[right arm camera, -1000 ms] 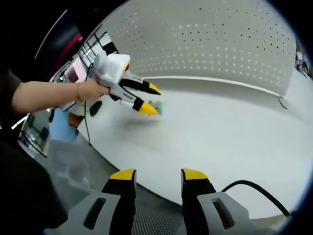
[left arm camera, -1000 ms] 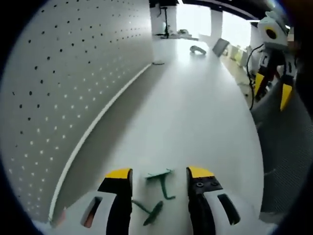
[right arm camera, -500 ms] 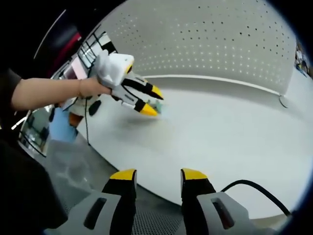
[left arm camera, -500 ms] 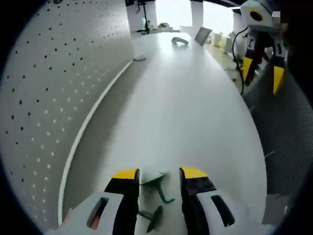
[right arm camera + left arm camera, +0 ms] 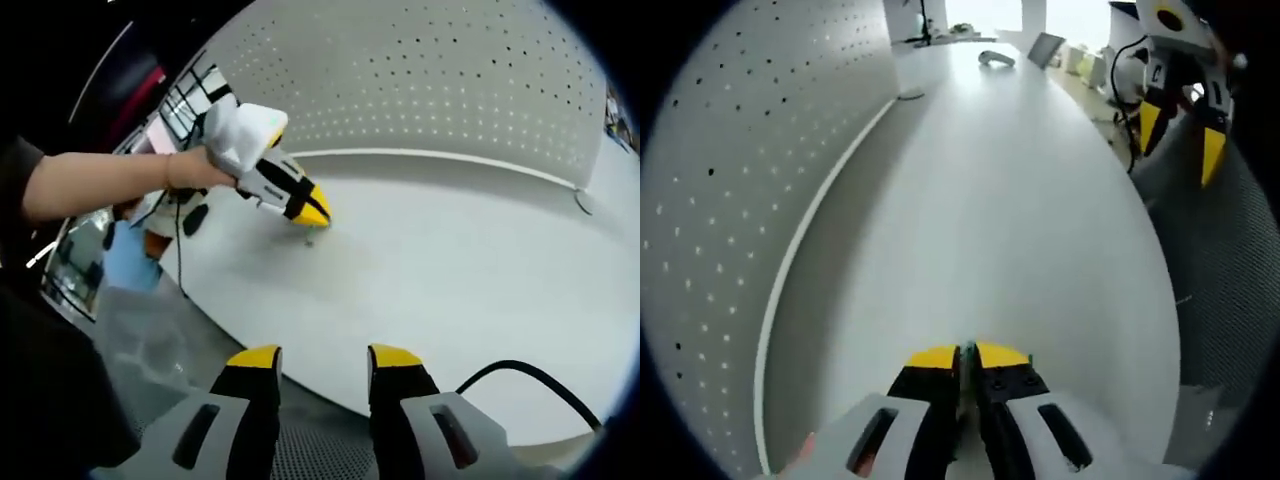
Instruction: Insert the hook assembly into the mounting plate slot until the hook locks in place.
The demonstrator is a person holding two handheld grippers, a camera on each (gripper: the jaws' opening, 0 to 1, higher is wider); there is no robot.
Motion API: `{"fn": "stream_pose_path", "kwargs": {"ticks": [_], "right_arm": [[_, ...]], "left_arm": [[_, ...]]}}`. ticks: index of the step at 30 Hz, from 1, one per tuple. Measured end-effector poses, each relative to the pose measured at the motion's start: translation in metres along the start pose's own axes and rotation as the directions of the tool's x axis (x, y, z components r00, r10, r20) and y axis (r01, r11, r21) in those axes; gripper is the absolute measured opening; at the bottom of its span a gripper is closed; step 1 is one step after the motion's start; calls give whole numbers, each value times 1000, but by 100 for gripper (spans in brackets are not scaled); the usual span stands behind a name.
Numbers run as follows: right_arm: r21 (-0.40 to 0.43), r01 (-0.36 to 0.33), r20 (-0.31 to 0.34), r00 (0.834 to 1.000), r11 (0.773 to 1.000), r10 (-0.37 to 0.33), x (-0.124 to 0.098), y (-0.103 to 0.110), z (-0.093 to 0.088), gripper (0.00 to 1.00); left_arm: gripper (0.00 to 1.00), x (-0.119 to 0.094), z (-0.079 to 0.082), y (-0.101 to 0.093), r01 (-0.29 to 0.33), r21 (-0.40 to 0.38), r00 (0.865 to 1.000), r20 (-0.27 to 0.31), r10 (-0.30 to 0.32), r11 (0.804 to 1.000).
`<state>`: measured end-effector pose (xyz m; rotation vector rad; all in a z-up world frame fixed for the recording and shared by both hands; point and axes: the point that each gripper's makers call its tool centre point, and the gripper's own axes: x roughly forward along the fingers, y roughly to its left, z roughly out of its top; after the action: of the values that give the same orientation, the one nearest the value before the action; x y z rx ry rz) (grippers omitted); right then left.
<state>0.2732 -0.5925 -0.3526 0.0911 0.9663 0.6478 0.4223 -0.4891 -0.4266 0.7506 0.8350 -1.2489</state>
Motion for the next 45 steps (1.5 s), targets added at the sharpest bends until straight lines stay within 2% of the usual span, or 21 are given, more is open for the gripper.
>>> {"fn": "stream_pose_path", "kwargs": {"ticks": [5, 9, 12, 18, 20, 25, 28, 30, 34, 38, 41, 45], "right_arm": [[1, 1, 5, 1000, 1000, -1, -1, 0, 1, 33], [-1, 3, 8, 1000, 1000, -3, -1, -1, 2, 33], [-3, 5, 12, 1000, 1000, -5, -2, -1, 3, 33], [-16, 4, 19, 1000, 1000, -4, -4, 2, 6, 33], [-20, 3, 23, 1000, 1000, -3, -5, 3, 8, 33], [-51, 3, 35, 999, 999, -1, -7, 7, 13, 33], [-62, -1, 43, 999, 998, 4, -9, 10, 17, 33], [-70, -6, 49, 999, 998, 9, -10, 13, 19, 34], [-85, -25, 51, 998, 996, 30, -9, 20, 21, 34], [-104, -35, 61, 997, 994, 41, -10, 25, 25, 34], [-116, -40, 66, 997, 992, 48, -11, 28, 27, 34], [-139, -53, 67, 996, 989, 62, -12, 34, 28, 34]], "left_arm": [[4, -1, 1, 1, 4, -68, 1000, 12, -3, 998], [3, -6, 0, 5, -24, -82, 1000, 13, 25, 996], [3, -11, 3, 7, -29, -131, 999, 32, 34, 991], [3, -17, 8, 5, -34, -131, 998, 50, 41, 991], [3, -22, 13, 4, -29, -157, 996, 77, 41, 987], [3, -34, 19, 0, -43, -139, 994, 98, 57, 989], [3, -47, 28, -8, -14, -159, 989, 144, 37, 987], [3, -54, 29, -11, -17, -149, 989, 143, 38, 989], [3, -72, 35, -16, -37, -123, 988, 146, 55, 992], [3, -93, 51, -25, -61, -101, 978, 193, 79, 993], [3, -104, 57, -35, -75, -70, 977, 196, 87, 995], [3, -117, 62, -47, -86, -87, 975, 198, 102, 992]]}}
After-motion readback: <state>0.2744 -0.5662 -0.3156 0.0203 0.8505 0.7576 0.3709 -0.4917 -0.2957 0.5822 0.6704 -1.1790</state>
